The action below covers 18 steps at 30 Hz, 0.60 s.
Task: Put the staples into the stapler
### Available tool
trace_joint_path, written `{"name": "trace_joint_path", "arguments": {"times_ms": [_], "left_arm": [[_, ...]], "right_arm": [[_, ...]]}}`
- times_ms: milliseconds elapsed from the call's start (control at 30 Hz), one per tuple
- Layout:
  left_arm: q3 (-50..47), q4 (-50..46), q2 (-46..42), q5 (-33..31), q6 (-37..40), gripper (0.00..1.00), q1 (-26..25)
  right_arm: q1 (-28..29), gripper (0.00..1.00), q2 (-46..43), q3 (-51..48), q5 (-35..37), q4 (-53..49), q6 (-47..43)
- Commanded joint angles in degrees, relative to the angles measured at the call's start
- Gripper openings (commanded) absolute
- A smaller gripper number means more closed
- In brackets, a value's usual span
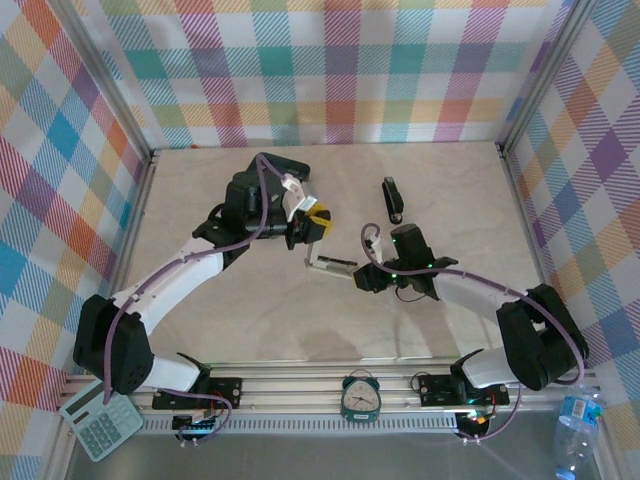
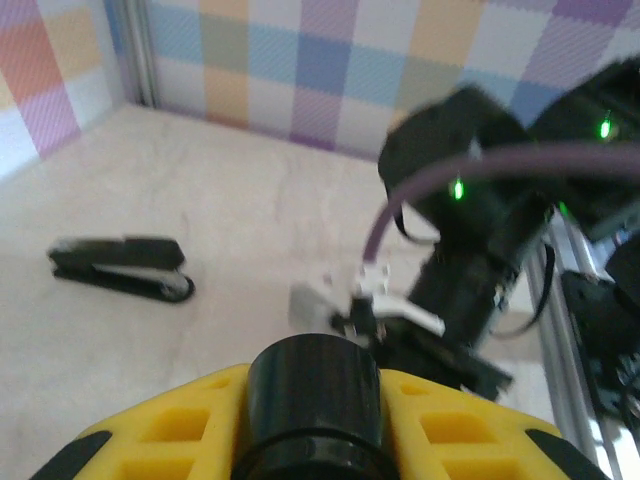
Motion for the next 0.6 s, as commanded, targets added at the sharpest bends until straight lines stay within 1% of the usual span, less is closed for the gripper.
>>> {"name": "trace_joint_path", "arguments": {"times_ms": [0, 67, 200, 400, 467, 567], "left_arm": [[0.75, 14.58, -2.94, -0.76, -6.77, 0.0, 0.36], [0.22, 18.02, -2.89, -1.67, -8.7, 0.0, 0.36], [-0.15, 20.85, -2.71, -2.92, -10.21, 0.0, 0.36], [-2.89, 26.31, -2.09, -4.56, -13.04, 0.0, 0.36], [-3.95, 26.3, -2.3, -6.2, -12.23, 0.0, 0.37], [-3.04, 21.97, -2.53, -7.34, -8.21, 0.0, 0.36]], "right_arm": [[1.55, 0.25, 1.34, 0.11, -2.91, 3.79, 1.86], [2.35, 0.25, 1.7, -0.35, -2.89, 5.85, 2.06], [3.26, 0.26, 0.99, -1.24, -3.06, 8.61, 2.08], [3.39, 0.29, -3.09, -3.42, -3.77, 12.23, 2.05], [3.35, 0.31, -5.37, -4.24, -3.79, 12.19, 1.6], [3.36, 0.34, -10.12, -5.74, -2.99, 9.35, -0.21]]}}
